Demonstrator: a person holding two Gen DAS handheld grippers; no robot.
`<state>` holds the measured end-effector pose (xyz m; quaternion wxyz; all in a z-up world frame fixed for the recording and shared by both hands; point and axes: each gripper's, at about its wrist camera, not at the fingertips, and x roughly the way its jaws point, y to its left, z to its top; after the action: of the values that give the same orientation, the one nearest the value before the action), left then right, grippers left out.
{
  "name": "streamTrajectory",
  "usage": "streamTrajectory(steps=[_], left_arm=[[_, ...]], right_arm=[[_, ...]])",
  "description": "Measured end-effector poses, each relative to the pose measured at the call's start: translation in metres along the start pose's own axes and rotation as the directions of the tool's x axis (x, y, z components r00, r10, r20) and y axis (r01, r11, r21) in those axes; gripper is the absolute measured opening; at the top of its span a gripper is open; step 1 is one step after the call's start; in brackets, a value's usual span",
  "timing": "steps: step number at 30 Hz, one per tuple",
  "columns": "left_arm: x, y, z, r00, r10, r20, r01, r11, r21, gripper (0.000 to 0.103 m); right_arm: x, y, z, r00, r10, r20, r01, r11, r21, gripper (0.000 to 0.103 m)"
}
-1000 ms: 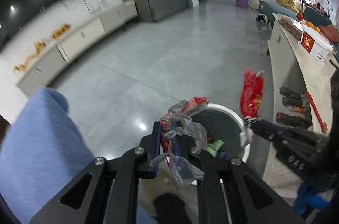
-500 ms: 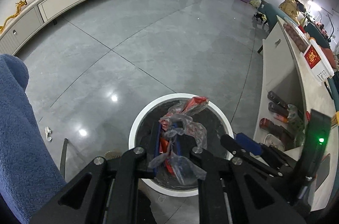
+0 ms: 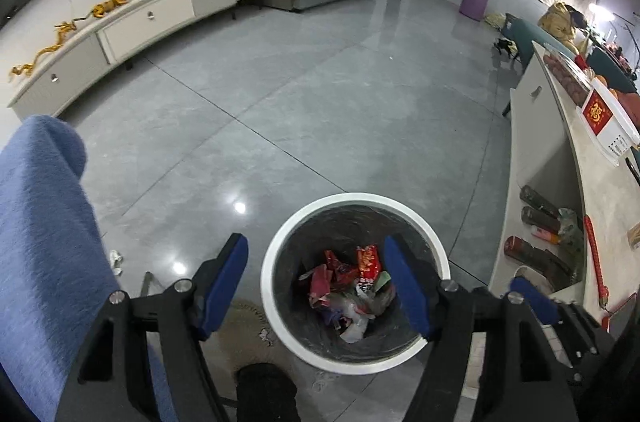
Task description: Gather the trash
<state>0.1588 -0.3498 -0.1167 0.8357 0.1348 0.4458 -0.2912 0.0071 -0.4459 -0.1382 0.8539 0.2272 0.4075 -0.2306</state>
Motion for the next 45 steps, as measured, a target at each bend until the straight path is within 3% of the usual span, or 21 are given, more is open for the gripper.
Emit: streamTrajectory(steps=[7, 17, 24, 29, 36, 45], left_arm=[[-0.063, 0.016, -0.025, 0.987, 0.103, 0.12, -0.099, 0.994, -0.043, 0.069], [-0.159, 0.063, -0.076, 0.934, 0.234, 0.269, -0.189, 0.965, -0.181, 0.069], [-0.219, 0.092, -0.113, 0.874, 0.324, 0.362, -0.245, 0.937, -0.247, 0.07], [-0.251, 0.102, -0.13, 0.823, 0.381, 0.421, -0.275, 0.916, -0.292, 0.087], [-0.279, 0.108, -0.148, 0.782, 0.427, 0.454, -0.293, 0.895, -0.338, 0.101], [-0.291, 0.11, -0.167, 0.752, 0.489, 0.442, -0.334, 0.861, -0.384, 0.103]], right_arm=[[-0.036, 0.016, -0.01, 0.998, 0.03, 0.047, -0.029, 0.999, -0.016, 0.053], [-0.1, 0.068, -0.024, 0.98, 0.087, 0.176, -0.067, 0.991, -0.116, 0.067], [-0.128, 0.103, -0.042, 0.966, 0.134, 0.223, -0.084, 0.972, -0.221, 0.081], [-0.151, 0.125, -0.05, 0.943, 0.163, 0.291, -0.078, 0.956, -0.283, 0.101], [-0.17, 0.141, -0.06, 0.917, 0.184, 0.353, -0.064, 0.944, -0.324, 0.103], [-0.181, 0.145, -0.075, 0.898, 0.207, 0.387, -0.06, 0.931, -0.36, 0.103]])
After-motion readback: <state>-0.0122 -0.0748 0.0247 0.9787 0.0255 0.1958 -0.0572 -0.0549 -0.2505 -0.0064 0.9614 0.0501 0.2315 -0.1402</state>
